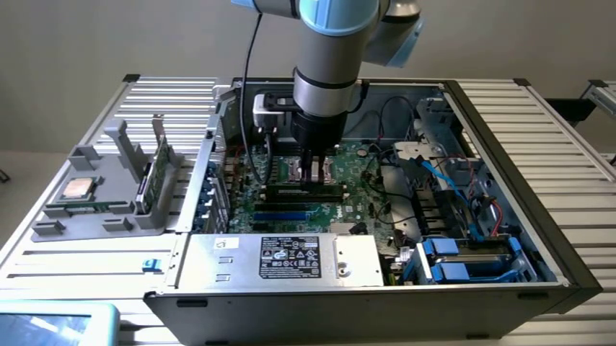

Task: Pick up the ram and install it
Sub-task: 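Insert the ram into the slot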

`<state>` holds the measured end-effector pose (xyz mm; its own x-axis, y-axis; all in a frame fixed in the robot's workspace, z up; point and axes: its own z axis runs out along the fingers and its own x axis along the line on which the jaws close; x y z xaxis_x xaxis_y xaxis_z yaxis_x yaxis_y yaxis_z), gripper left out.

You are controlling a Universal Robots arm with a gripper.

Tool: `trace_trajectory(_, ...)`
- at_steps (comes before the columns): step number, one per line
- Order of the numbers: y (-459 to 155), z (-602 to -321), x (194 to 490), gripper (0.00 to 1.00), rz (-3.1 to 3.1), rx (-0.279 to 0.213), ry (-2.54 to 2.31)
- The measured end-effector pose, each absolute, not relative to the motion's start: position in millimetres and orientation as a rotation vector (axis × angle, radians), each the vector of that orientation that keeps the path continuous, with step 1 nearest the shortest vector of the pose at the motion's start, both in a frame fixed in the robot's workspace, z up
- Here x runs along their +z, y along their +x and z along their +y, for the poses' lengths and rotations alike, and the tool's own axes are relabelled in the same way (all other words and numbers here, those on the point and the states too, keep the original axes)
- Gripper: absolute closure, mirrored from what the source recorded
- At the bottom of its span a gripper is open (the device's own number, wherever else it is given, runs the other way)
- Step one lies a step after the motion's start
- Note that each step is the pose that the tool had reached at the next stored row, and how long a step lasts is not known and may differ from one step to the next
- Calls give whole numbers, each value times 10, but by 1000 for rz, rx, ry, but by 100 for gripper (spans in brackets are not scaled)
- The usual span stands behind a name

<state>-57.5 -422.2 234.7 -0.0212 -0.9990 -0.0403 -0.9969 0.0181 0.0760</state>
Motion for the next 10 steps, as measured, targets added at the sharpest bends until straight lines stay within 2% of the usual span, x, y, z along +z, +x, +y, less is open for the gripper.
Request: trace_trajectory(10, -572, -4222, 2349, 89, -2216, -128, 2188)
